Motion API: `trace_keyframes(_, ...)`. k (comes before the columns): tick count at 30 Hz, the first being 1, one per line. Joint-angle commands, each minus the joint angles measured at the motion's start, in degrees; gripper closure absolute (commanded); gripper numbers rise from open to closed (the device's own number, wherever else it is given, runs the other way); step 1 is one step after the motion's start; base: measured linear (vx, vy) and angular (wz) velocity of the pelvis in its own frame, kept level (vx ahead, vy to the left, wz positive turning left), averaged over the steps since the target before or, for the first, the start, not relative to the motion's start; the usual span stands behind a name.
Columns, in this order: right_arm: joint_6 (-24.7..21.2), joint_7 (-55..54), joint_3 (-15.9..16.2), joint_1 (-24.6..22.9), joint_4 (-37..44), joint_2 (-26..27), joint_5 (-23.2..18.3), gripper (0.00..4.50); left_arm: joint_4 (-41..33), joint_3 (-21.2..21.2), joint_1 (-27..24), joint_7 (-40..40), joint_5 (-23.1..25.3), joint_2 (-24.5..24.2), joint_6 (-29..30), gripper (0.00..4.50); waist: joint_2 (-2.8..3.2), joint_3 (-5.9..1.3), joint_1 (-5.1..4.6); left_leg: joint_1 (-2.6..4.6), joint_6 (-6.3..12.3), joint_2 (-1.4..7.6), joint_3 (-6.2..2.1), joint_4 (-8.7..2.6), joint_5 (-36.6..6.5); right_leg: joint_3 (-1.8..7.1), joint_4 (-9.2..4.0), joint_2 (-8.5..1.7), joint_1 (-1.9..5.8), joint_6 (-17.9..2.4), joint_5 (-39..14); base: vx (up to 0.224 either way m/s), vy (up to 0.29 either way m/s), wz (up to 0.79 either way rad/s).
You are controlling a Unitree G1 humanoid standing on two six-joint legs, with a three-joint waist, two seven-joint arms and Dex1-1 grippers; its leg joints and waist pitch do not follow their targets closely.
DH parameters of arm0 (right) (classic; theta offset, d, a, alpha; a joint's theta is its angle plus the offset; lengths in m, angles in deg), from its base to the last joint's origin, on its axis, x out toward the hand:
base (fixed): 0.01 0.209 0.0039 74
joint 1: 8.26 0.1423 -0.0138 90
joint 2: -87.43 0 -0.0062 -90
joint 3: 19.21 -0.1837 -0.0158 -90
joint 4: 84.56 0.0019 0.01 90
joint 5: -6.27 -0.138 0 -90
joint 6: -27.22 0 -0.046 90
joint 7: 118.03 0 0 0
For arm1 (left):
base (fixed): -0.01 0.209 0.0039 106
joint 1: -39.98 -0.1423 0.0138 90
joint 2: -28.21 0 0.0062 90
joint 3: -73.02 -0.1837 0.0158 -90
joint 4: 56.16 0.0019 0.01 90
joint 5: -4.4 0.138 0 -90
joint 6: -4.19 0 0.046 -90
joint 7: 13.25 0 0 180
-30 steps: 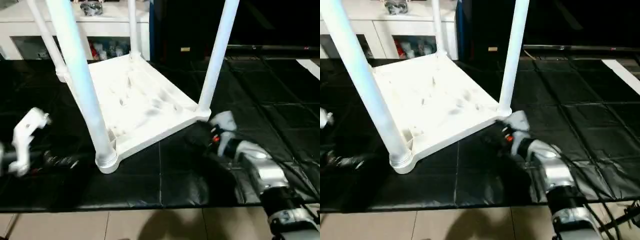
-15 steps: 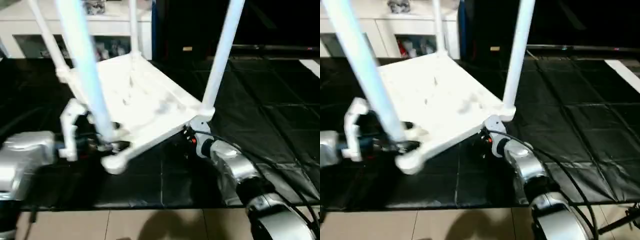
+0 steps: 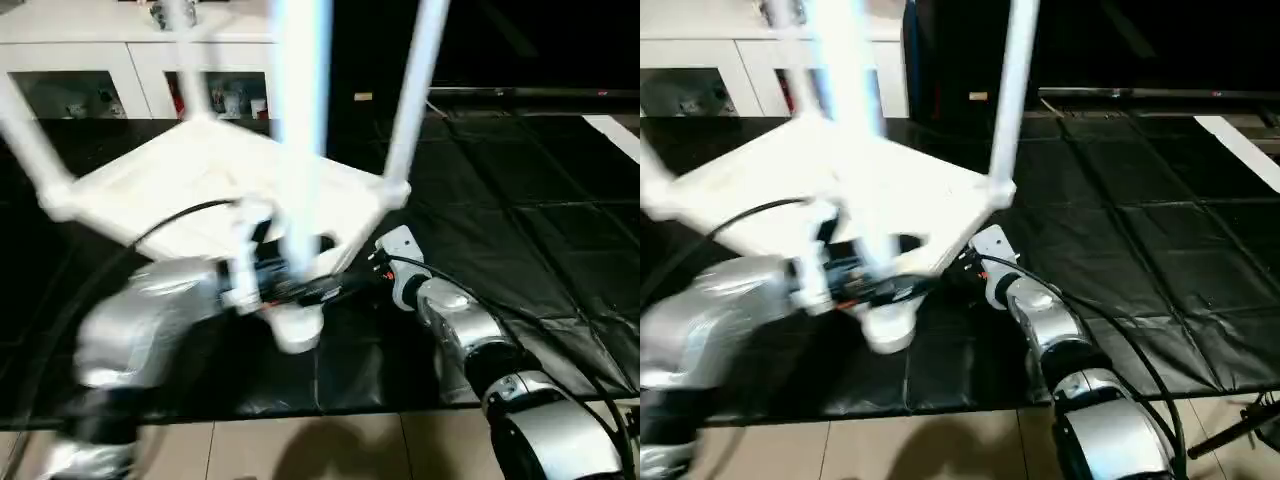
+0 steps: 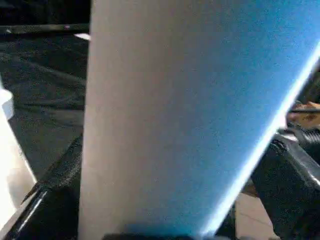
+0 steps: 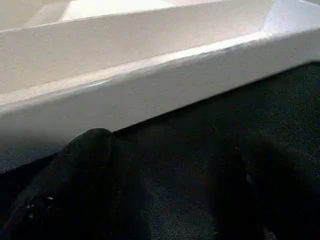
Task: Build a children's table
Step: Rotate table base
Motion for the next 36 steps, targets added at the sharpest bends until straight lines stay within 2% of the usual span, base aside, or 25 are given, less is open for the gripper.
trace_keyframes(1, 1.48, 1.06, 1.45, 1.75, 0.10, 3.22, 0.56, 0.00, 0.11, -3.42, 2.46, -0.80, 0.54, 2.71, -2.31, 0.06, 0.30, -3.58, 0.38, -0.23, 2.32, 3.97, -1.78, -3.93, -6.98, 4.88, -4.28, -6.07, 3.48, -8.34, -14.49, 0.000, 0.000, 0.00)
trace_keyframes(7, 2.56, 0.75, 0.75, 1.56, -1.41, 3.60, 1.13, 0.00, 5.16, -4.42, 5.60, -4.43, 2.25, 8.37, -6.40, 0.06, 0.31, -3.74, 0.42, -0.23, 3.20, 3.96, -1.73, -3.74, -6.19, 4.81, -4.20, -6.00, 3.46, -8.95, -12.23, 0.000, 0.000, 0.00)
trace_keyframes(8, 2.93, 0.59, 0.68, 1.49, -1.75, 3.72, 1.23, 0.00, 7.13, -4.75, 6.93, -5.04, 2.67, 10.64, -7.97, 0.06, 0.54, -3.79, 0.54, -0.34, 3.21, 4.07, -1.84, -3.75, -6.04, 4.82, -4.00, -6.16, 3.60, -9.18, -11.82, 0.000, 0.000, 0.00)
trace_keyframes(9, 3.27, 0.38, 0.63, 1.54, -2.08, 3.79, 1.31, 0.00, 8.48, -4.93, 7.78, -5.29, 3.12, 11.98, -9.17, 0.06, 0.77, -3.81, 0.57, -0.06, 3.28, 3.97, -1.68, -3.65, -6.42, 4.77, -4.38, -6.00, 3.30, -9.05, -12.02, 0.000, 0.000, 0.00)
trace_keyframes(10, 3.36, 0.24, 0.55, 1.57, -2.20, 3.80, 1.29, 0.00, 9.03, -4.89, 8.08, -5.42, 3.27, 12.41, -9.58, 0.06, 0.63, -3.81, 0.58, -0.05, 3.26, 4.03, -1.71, -3.68, -6.55, 4.78, -4.36, -6.00, 3.34, -9.17, -11.86, 0.000, 0.000, 0.00)
trace_keyframes(11, 3.50, -0.07, 0.35, 1.65, -2.46, 3.77, 1.24, 0.00, 10.43, -4.85, 8.84, -5.92, 3.97, 13.12, -10.75, 0.06, 0.95, -3.80, 0.59, -0.25, 3.21, 4.05, -1.82, -3.73, -6.67, 4.71, -4.28, -5.97, 3.46, -9.26, -11.32, 0.000, 0.000, 0.00)
trace_keyframes(12, 3.56, -0.33, 0.33, 1.66, -2.51, 3.64, 1.32, 0.00, 10.95, -4.80, 9.13, -6.09, 4.28, 13.15, -11.26, 0.06, 0.79, -3.79, 0.58, -0.11, 3.10, 4.14, -1.82, -3.78, -7.10, 4.70, -4.32, -6.00, 3.40, -9.21, -11.48, 0.000, 0.000, 0.00)
trace_keyframes(15, 3.86, -1.12, -0.07, 1.69, -2.90, 2.84, 1.48, 0.00, 13.50, -3.98, 10.56, -6.65, 5.55, 12.88, -13.40, 0.06, 0.83, -3.84, 0.58, -0.13, 3.13, 4.04, -1.87, -3.79, -7.80, 4.65, -4.30, -6.03, 3.51, -9.35, -11.41, 0.000, 0.000, 0.00)
trace_keyframes(17, 4.04, -1.24, -0.75, 1.56, -2.96, 2.03, 1.46, 0.00, 14.84, -3.52, 11.32, -5.82, 6.25, 11.56, -14.49, 0.06, 0.87, -3.87, 0.64, -0.18, 3.43, 4.09, -1.91, -3.75, -7.35, 4.67, -4.17, -6.15, 3.56, -9.71, -10.83, 0.000, 0.000, 0.00)
trace_keyframes(20, 4.67, -0.02, -2.23, 0.70, -2.10, -0.70, 1.15, 0.00, 16.23, -4.12, 11.79, 1.52, 6.99, 5.80, -15.01, 0.06, 0.88, -3.90, 0.80, -0.18, 3.88, 4.00, -1.89, -3.73, -6.84, 4.67, -4.03, -6.13, 3.62, -9.68, -10.73, 0.000, 0.000, 0.00)
trace_keyframes(21, 5.07, 1.32, -2.68, 0.15, -1.29, -2.11, 0.86, 0.00, 16.31, -4.80, 11.56, 5.86, 6.93, 2.92, -14.72, 0.06, 0.93, -3.92, 0.79, -0.24, 4.19, 4.03, -1.82, -3.69, -6.25, 4.70, -3.81, -6.13, 3.60, -10.05, -9.96, 0.000, 0.000, 0.00)
trace_keyframes(24, 5.30, 2.63, -2.96, -0.34, -0.32, -3.50, 0.57, 0.00, 16.67, -5.72, 11.38, 9.41, 7.18, 0.32, -14.92, 0.06, 1.28, -3.99, 1.05, -0.12, 4.83, 4.09, -1.60, -3.47, -5.05, 4.74, -3.45, -5.97, 3.39, -10.68, -8.19, 0.000, 0.000, 0.00)
trace_keyframes(25, 5.80, 5.33, -3.28, -1.26, 1.69, -5.86, 0.00, 0.00, 18.11, -7.15, 11.30, 14.38, 8.01, -3.61, -15.77, 0.06, 1.26, -4.17, 1.33, -0.30, 5.41, 4.03, -1.66, -3.35, -3.90, 4.72, -3.06, -5.91, 3.50, -10.90, -6.19, 0.000, 0.000, 0.00)
trace_keyframes(27, 6.12, 7.38, -3.45, -2.02, 3.39, -7.86, -0.32, 0.00, 19.96, -7.98, 11.62, 17.60, 8.66, -6.25, -16.12, 0.06, 1.39, -4.28, 1.45, -0.34, 6.19, 3.97, -1.62, -3.20, -3.02, 4.71, -2.76, -5.65, 3.30, -10.48, -4.73, 0.000, 0.000, 0.00)
trace_keyframes(29, 6.63, 10.04, -3.53, -3.01, 5.58, -10.31, -0.58, 0.00, 22.84, -9.46, 12.44, 20.92, 10.23, -9.09, -17.35, 0.06, 1.61, -4.38, 1.74, -0.34, 6.22, 4.01, -1.58, -3.01, -2.75, 4.74, -2.64, -5.71, 3.15, -10.69, -4.27, 0.000, 0.000, 0.00)
trace_keyframes(33, 7.01, 14.01, -3.66, -4.65, 8.83, -13.62, -1.03, 0.00, 27.24, -11.49, 14.03, 23.99, 13.06, -11.82, -20.02, 0.06, 1.60, -4.08, 2.13, -0.42, 5.12, 4.00, -1.56, -3.21, -5.48, 4.73, -3.24, -5.88, 3.18, -9.95, -8.46, 0.000, 0.000, 0.00)
trace_keyframes(36, 6.96, 16.95, -3.66, -6.07, 11.79, -15.65, -1.54, 0.00, 31.32, -13.05, 15.37, 24.92, 16.05, -12.86, -23.42, 0.06, 1.38, -3.86, 2.27, -0.36, 4.56, 3.79, -1.60, -3.34, -7.35, 4.63, -4.01, -5.69, 3.22, -7.61, -13.19, 0.000, 0.000, 0.00)
